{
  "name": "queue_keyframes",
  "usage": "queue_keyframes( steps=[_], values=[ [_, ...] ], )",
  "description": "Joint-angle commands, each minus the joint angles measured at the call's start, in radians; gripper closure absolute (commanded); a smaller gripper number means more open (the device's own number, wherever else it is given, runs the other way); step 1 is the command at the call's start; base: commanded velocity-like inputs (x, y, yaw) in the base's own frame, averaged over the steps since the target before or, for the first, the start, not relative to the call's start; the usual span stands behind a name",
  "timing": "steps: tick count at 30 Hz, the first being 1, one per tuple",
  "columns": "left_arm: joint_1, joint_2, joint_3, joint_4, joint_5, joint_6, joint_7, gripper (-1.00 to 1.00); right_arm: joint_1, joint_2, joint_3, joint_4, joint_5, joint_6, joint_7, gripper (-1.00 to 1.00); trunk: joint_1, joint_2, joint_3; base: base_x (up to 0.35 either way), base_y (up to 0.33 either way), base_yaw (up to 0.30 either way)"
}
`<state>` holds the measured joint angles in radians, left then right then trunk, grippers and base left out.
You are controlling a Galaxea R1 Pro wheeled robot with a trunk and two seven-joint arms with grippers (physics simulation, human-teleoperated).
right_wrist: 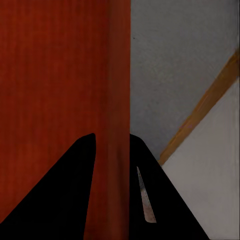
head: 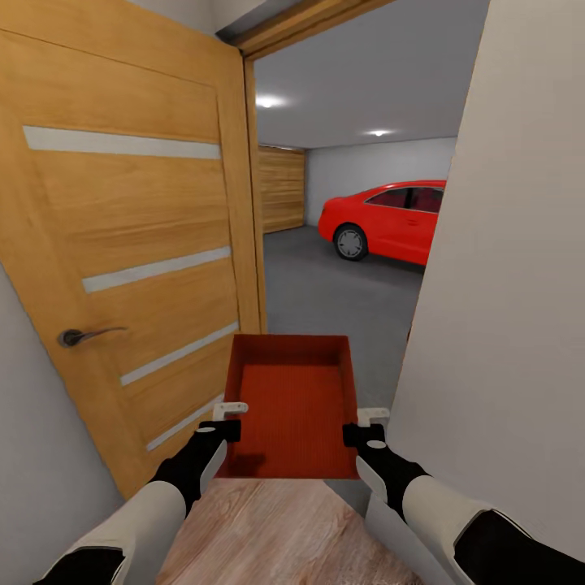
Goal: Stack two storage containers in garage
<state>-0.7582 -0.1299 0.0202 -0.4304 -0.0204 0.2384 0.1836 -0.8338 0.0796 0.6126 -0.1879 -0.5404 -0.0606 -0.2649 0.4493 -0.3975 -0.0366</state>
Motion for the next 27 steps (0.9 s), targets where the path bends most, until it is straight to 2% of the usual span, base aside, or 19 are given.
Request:
queue_keyframes(
  steps=[1,10,27],
  values=[
    [0.0,0.044,-0.005,0.01,-0.006,0.007,0.007,1.0,-0.002,0.0,-0.011,-0.003,0.003,-0.034,0.001,1.0,0.001,-0.002,-0.002,0.0,0.0,-0.274],
    [0.0,0.044,-0.003,0.011,-0.006,0.007,0.005,1.0,-0.002,0.0,-0.012,-0.003,0.003,-0.034,0.001,1.0,0.001,-0.002,-0.002,0.032,0.032,-0.085],
    [0.0,0.044,-0.003,0.012,-0.006,0.007,0.005,1.0,-0.002,0.0,-0.012,-0.003,0.003,-0.034,0.001,1.0,0.001,-0.002,-0.002,0.211,0.23,-0.019]
  ],
)
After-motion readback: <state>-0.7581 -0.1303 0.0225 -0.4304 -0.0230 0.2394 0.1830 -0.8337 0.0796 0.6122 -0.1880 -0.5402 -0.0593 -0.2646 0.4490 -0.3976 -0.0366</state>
